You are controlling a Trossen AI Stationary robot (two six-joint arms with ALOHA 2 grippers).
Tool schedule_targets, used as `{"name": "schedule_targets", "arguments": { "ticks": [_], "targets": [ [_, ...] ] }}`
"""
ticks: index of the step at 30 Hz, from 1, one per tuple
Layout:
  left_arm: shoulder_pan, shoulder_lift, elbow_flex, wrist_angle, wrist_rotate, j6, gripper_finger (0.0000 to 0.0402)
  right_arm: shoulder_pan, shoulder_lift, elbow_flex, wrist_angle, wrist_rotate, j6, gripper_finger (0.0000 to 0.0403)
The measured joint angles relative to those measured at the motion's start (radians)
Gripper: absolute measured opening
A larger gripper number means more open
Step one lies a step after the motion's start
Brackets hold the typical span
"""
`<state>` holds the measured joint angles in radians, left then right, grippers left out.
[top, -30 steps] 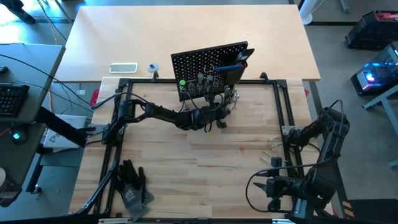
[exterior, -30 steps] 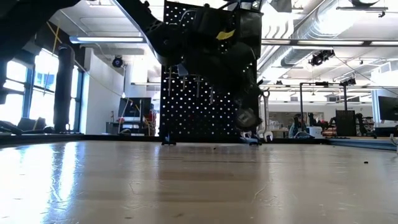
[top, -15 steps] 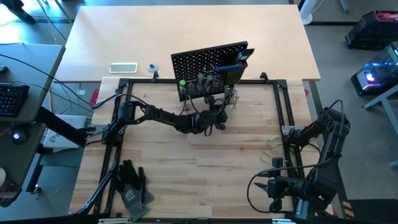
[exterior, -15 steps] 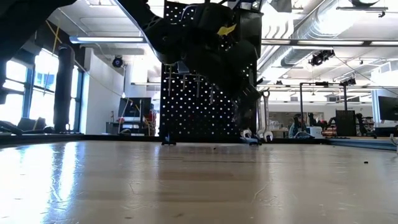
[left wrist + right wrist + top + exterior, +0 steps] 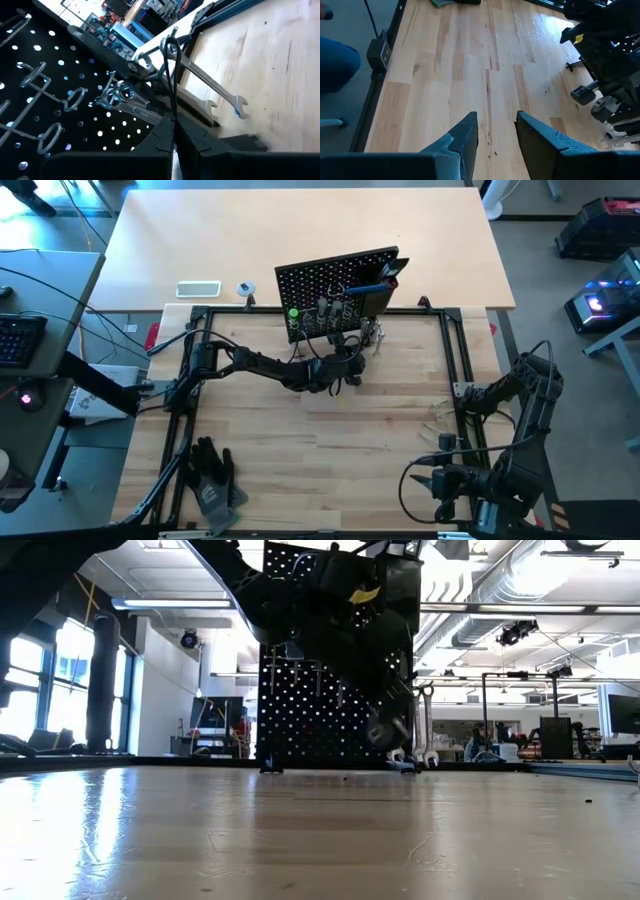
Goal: Hang tools onto peg board
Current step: Hang the gray measuring tape onto the pegboard
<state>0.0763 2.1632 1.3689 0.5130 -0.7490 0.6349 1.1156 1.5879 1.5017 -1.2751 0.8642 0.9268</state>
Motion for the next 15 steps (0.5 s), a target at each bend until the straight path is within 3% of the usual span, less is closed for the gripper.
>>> {"name": "schedule_targets", "arguments": {
  "ticks": [15],
  "targets": [
    [0.018,0.0,0.0,-0.032,0.027,-0.002,0.0,0.0,0.0,0.0,0.0,0.0,0.0,0.013]
  ]
}}
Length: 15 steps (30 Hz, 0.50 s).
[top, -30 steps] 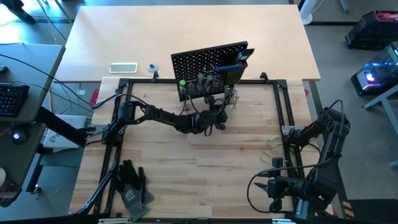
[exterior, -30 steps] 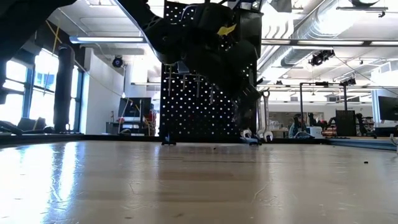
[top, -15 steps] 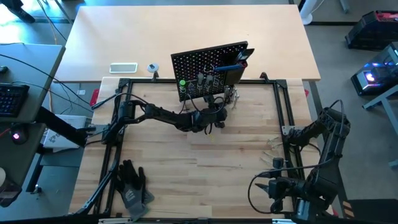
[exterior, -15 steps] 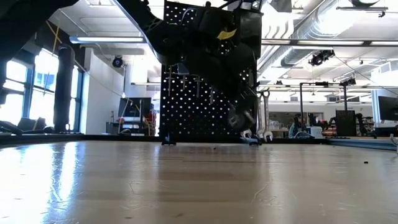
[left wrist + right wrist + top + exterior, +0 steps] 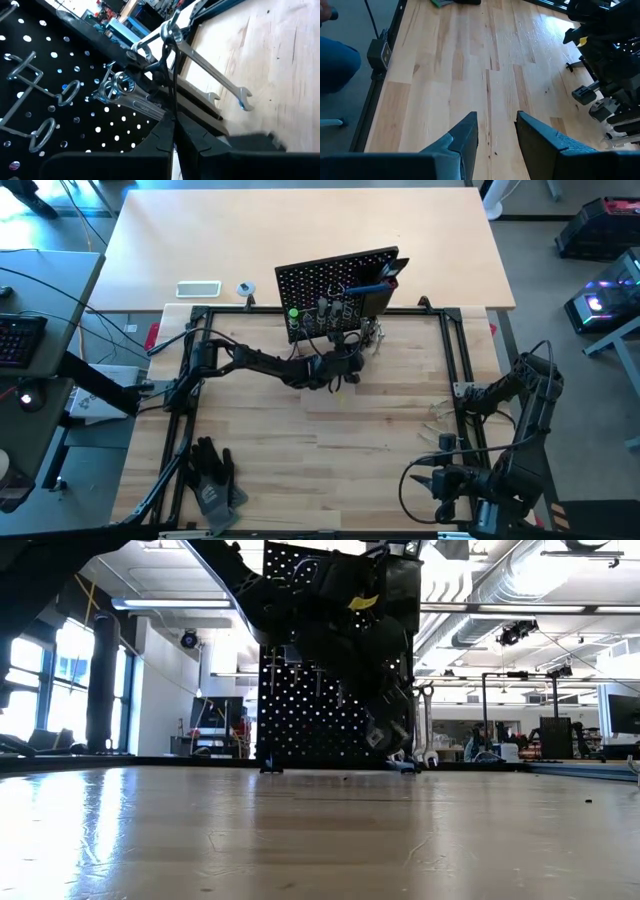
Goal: Hang tools onto peg board
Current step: Hang the gray measuring tape onto the pegboard
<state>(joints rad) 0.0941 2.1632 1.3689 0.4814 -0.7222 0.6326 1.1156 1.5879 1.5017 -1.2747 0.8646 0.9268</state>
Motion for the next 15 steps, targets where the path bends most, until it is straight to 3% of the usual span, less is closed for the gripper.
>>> {"name": "schedule_targets", "arguments": {
  "ticks": [15],
  "targets": [
    [0.015,0.0,0.045,-0.043,-0.004,0.014,0.0,0.0,0.0,0.0,0.0,0.016,0.0,0.013]
  ]
}}
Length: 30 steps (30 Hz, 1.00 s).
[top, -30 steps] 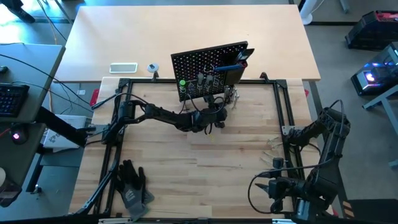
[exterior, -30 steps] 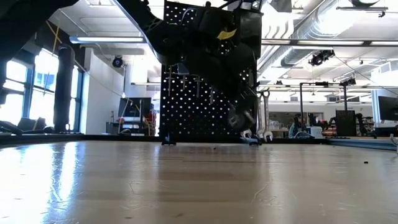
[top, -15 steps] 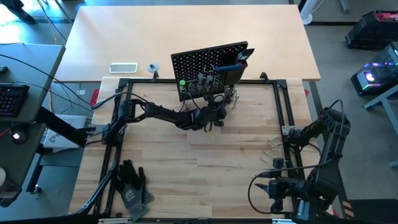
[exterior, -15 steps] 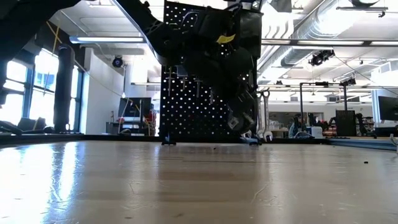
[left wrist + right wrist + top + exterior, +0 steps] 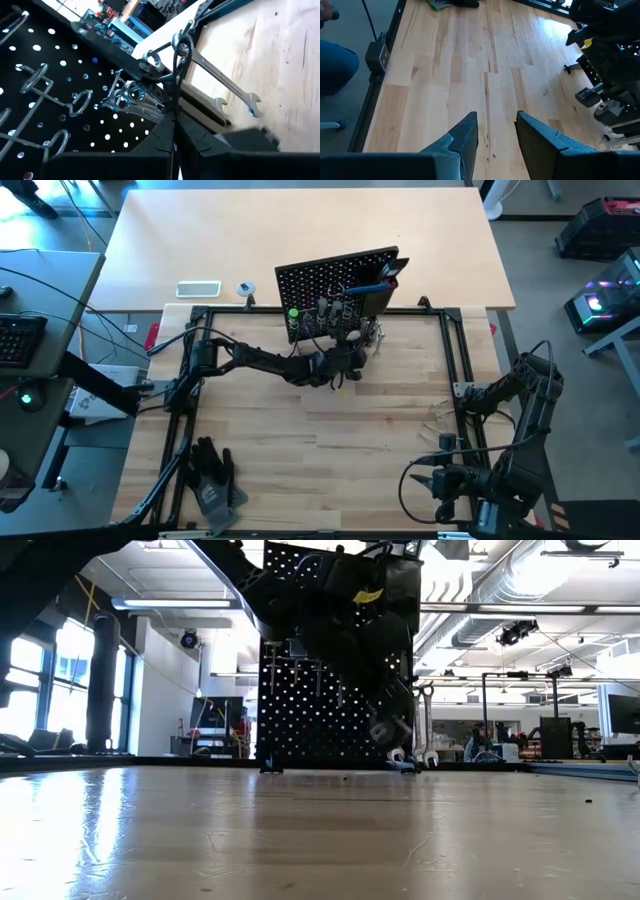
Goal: Hang tools onto peg board
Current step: Hang the gray measuring tape onto the pegboard
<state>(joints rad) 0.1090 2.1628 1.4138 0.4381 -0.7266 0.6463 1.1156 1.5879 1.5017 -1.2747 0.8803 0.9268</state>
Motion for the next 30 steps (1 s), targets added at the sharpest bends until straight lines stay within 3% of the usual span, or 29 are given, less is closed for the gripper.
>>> {"name": "schedule_targets", "arguments": {
  "ticks": [18,30],
  "targets": [
    [0.024,0.0,0.004,-0.088,-0.034,-0.043,0.0,0.0,0.0,0.0,0.0,0.0,0.001,0.013],
    [0.052,-0.002,0.005,-0.252,0.032,-0.189,0.0029,0.0,0.0,0.0,0.0,0.0,0.008,0.013]
  ]
}}
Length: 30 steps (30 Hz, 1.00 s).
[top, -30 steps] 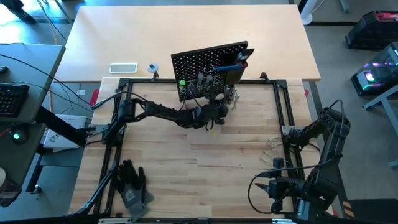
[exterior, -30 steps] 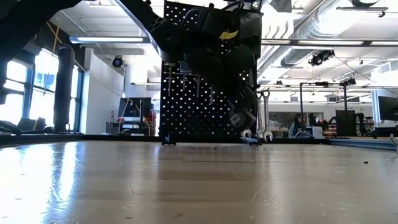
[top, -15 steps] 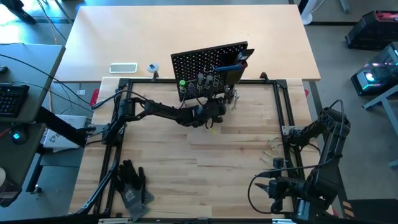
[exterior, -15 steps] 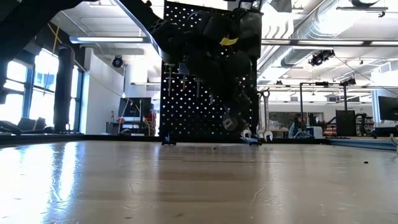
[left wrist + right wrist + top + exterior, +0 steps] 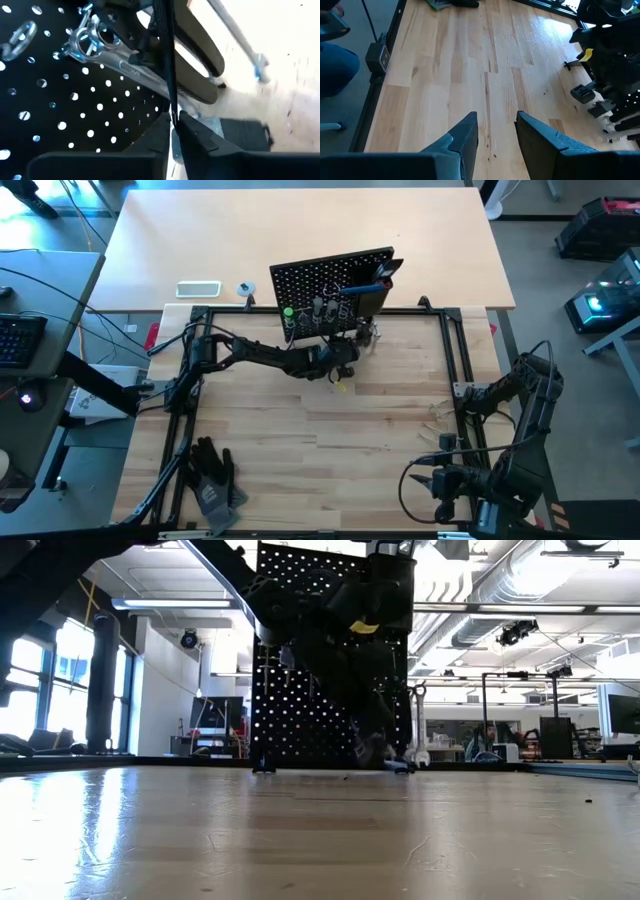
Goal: Hang tools onto peg board
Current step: Hang the gray measuring tape onto the pegboard, then return to Home Position
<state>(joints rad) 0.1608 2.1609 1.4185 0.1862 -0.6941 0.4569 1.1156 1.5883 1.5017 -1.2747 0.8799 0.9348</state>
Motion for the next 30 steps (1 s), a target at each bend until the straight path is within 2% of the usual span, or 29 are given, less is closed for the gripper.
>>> {"name": "schedule_targets", "arguments": {
  "ticks": [5,19,24,30],
  "targets": [
    [-0.002,0.0,0.0,0.0,0.033,-0.002,0.0066,0.0,0.0,0.0,0.0,0.0,0.0,0.013],
    [-0.006,0.001,0.0,-0.003,0.106,-0.097,0.0214,0.0,0.0,0.0,0.0,0.0,0.003,0.013],
    [-0.019,0.001,0.0,-0.015,0.106,-0.116,0.0239,0.0,0.0,0.0,0.0,0.0,0.003,0.013],
    [-0.042,-0.017,0.0,-0.053,0.097,-0.122,0.0251,0.0,0.0,0.0,-0.008,0.0,0.008,0.013]
  ]
}}
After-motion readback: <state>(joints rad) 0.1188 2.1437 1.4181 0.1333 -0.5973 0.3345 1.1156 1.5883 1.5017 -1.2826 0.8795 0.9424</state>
